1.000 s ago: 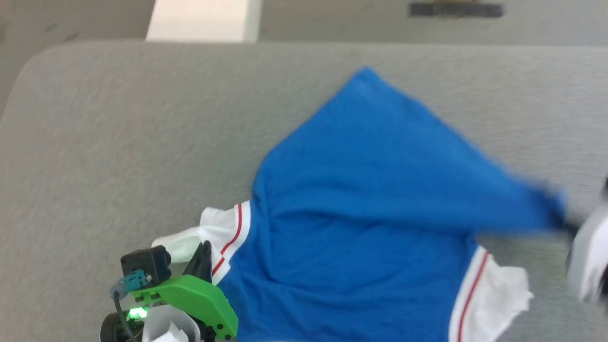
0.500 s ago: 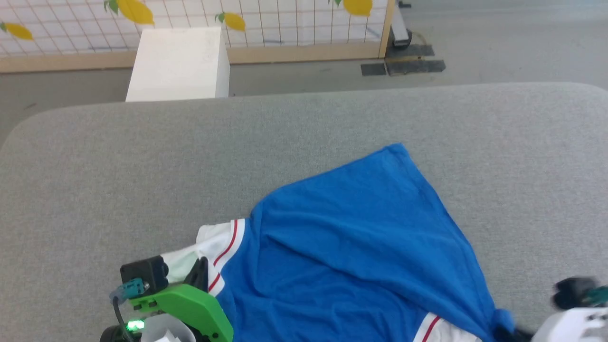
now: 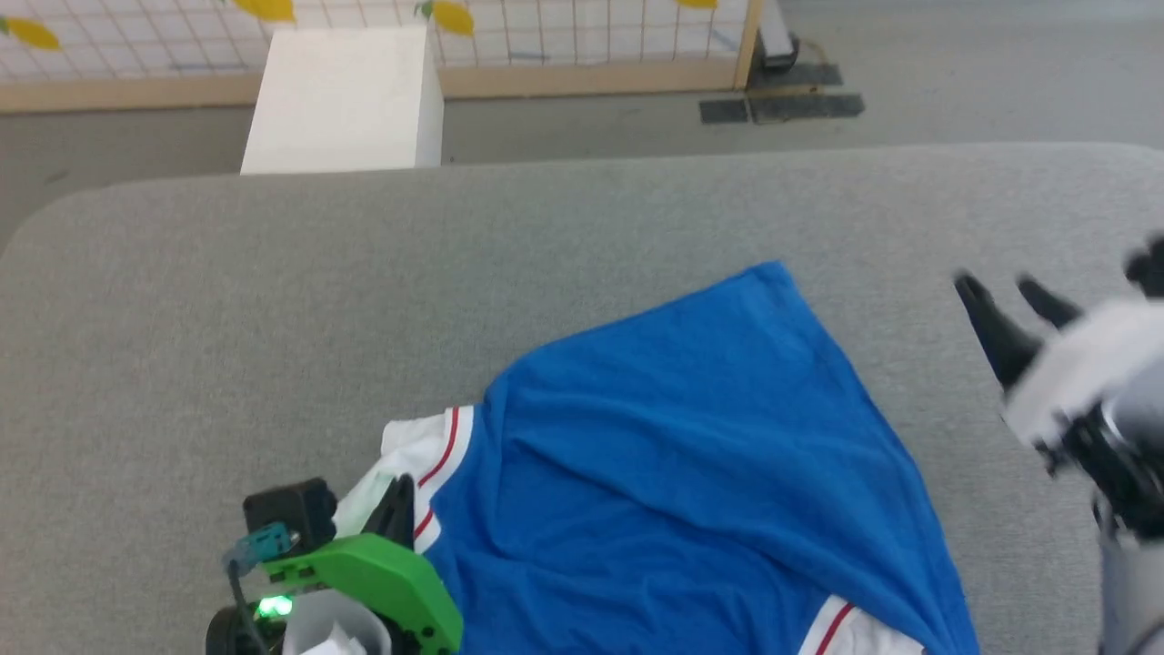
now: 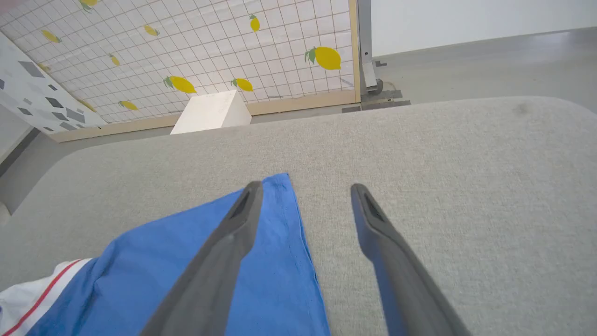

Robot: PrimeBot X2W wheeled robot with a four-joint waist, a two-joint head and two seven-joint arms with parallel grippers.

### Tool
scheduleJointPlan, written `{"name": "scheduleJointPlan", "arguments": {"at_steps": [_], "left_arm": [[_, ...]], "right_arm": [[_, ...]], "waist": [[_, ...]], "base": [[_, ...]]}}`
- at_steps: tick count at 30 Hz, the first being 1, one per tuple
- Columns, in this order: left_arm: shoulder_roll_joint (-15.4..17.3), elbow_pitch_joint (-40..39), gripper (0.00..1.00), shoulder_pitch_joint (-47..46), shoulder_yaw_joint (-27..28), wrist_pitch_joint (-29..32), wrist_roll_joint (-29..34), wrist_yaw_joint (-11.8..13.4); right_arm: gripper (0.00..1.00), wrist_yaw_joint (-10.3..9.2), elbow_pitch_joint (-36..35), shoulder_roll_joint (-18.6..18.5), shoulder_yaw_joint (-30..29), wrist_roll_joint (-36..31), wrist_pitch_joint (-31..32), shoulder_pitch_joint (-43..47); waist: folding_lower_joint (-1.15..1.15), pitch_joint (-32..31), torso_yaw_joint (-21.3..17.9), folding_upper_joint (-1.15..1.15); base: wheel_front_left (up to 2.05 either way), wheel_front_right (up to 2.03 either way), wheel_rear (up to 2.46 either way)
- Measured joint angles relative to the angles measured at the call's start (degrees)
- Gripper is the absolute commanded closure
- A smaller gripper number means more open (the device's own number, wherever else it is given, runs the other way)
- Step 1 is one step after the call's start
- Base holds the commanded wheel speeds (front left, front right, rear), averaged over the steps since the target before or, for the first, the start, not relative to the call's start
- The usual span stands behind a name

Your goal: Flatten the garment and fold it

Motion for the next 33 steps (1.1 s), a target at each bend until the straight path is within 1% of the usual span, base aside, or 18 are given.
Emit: {"name": "scheduleJointPlan", "arguments": {"at_steps": [2,5,10,14,17,19,23,24,25,26,28,30,33], "left_arm": [[-0.67,-0.04,1.0,-0.95,-0.63,-0.34,0.64,0.02],[-2.07,0.02,1.0,-2.56,-1.77,-0.75,1.2,0.02],[-3.98,0.87,1.0,-5.03,-3.02,-1.68,1.62,-0.02],[-5.41,1.76,1.0,-6.13,-3.76,-2.76,1.96,-0.15],[-5.81,2.22,1.0,-6.23,-3.99,-3.35,2.04,-0.34],[-5.97,2.46,1.0,-6.26,-4.12,-3.76,2.08,-0.46],[-6.27,3.01,1.0,-6.27,-4.11,-4.27,2.08,-0.52],[-6.31,3.11,1.0,-6.27,-4.06,-4.28,2.08,-0.52],[-6.31,3.21,1.0,-6.27,-3.94,-4.3,2.08,-0.52],[-6.28,3.27,1.0,-6.27,-3.81,-4.3,2.08,-0.52],[-6.2,3.48,1.0,-6.27,-3.59,-4.3,2.07,-0.52],[-5.92,3.69,1.0,-6.24,-3.3,-4.3,2.01,-0.55],[-5.19,3.83,1.0,-6.14,-2.74,-4.3,1.57,-0.58]], "right_arm": [[0.0,0.01,3.61,-0.49,2.37,-1.38,-0.2,-4.82],[0.0,0.0,9.15,-2.83,6.65,-4.26,0.78,-11.78],[0.0,0.0,18.46,-7.19,14.19,-8.71,6.7,-20.3],[0.0,0.0,23.73,-10.26,20.24,-10.71,10.04,-23.87],[0.0,0.0,26.71,-11.67,23.69,-11.02,11.68,-25.0],[0.0,0.0,28.17,-12.27,25.4,-10.73,12.69,-25.03],[0.0,0.0,28.62,-13.77,26.93,-8.89,12.95,-25.87],[0.13,0.0,28.7,-14.0,27.02,-8.2,13.01,-25.98],[0.76,0.0,28.64,-14.22,27.18,-7.65,12.88,-26.04],[1.0,0.0,28.64,-14.39,27.35,-6.93,12.27,-26.07],[1.0,0.0,28.48,-14.66,27.35,-4.8,10.54,-25.73],[1.0,0.0,28.03,-14.3,26.33,-2.01,7.44,-24.15],[1.0,0.0,24.99,-14.48,24.13,2.4,3.38,-19.82]], "waist": [[0.0,1.44,0.62,0.0],[0.0,4.03,1.9,0.0],[0.0,8.59,4.71,0.0],[0.01,11.44,7.52,0.0],[0.01,13.12,9.57,0.0],[0.01,13.98,10.77,0.0],[0.01,15.31,12.6,0.0],[0.01,15.46,12.82,0.0],[0.01,15.46,12.85,0.0],[0.01,15.39,12.81,0.0],[0.01,15.02,12.67,0.0],[0.01,14.27,12.45,0.0],[0.01,12.62,11.91,0.0]], "base": [[0.0,0.0,0.0],[0.0,0.0,0.0],[0.0,0.0,0.0],[0.0,0.0,0.0],[0.0,0.0,0.0],[0.0,0.0,0.0],[0.0,0.0,0.0],[0.0,0.0,0.0],[0.0,0.0,0.0],[0.0,0.0,0.0],[0.0,0.0,0.0],[0.0,0.0,0.0],[0.0,0.0,0.0]]}}
